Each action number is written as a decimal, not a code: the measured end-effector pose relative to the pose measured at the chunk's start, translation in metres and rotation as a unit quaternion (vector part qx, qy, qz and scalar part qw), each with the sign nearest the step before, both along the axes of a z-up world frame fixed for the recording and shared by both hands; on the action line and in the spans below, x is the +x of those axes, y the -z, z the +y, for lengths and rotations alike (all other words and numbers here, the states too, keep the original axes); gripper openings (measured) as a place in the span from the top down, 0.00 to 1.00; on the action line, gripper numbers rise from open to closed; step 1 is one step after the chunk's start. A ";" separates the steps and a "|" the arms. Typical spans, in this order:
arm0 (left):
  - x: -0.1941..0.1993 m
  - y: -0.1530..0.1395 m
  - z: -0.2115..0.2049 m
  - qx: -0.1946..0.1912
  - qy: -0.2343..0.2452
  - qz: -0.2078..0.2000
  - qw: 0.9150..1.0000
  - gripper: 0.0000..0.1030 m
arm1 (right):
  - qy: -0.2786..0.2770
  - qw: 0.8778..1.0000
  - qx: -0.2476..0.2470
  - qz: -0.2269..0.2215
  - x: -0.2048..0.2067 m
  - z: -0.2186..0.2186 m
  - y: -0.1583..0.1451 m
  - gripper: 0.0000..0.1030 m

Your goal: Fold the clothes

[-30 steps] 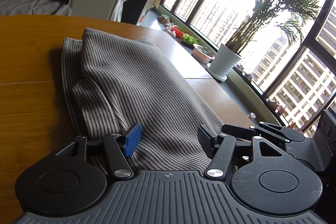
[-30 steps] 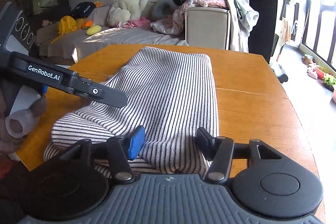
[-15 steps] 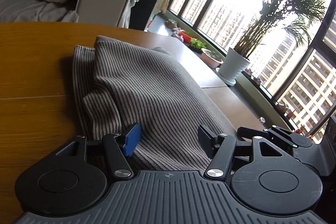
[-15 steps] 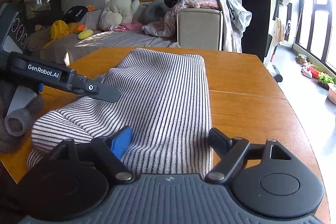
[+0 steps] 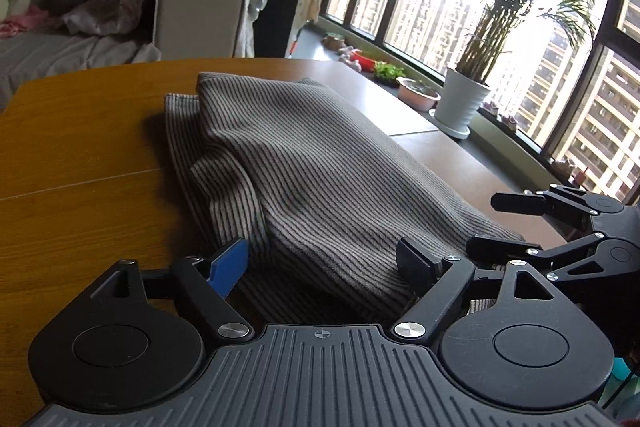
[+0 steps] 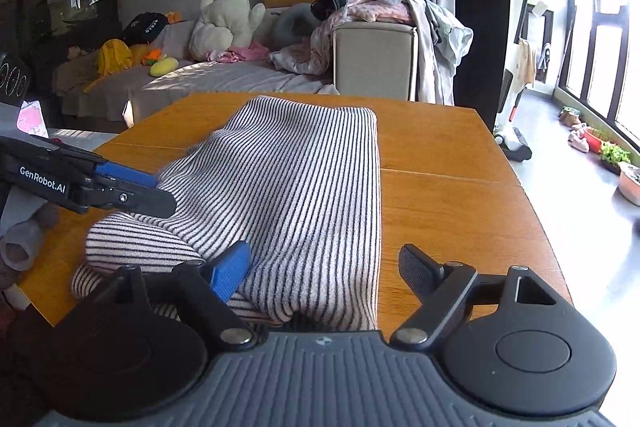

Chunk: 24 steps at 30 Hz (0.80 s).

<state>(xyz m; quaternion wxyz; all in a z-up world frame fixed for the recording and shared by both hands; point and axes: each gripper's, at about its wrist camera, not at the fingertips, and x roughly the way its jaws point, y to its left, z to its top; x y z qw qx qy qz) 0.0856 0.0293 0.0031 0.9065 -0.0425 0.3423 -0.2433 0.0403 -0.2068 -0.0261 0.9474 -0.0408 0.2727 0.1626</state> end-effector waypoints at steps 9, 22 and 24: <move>-0.013 0.004 0.021 0.002 -0.034 0.011 0.999 0.12 | -0.018 0.999 -0.051 -0.005 -0.019 -0.001 -0.008 0.16; -0.013 -0.007 0.021 0.035 -0.042 -0.007 0.998 0.08 | -0.236 0.960 -0.148 -0.031 -0.051 0.074 -0.006 0.16; -0.014 -0.010 0.022 0.037 -0.041 -0.010 0.998 0.08 | -0.241 0.955 -0.170 -0.040 -0.052 0.082 0.000 0.16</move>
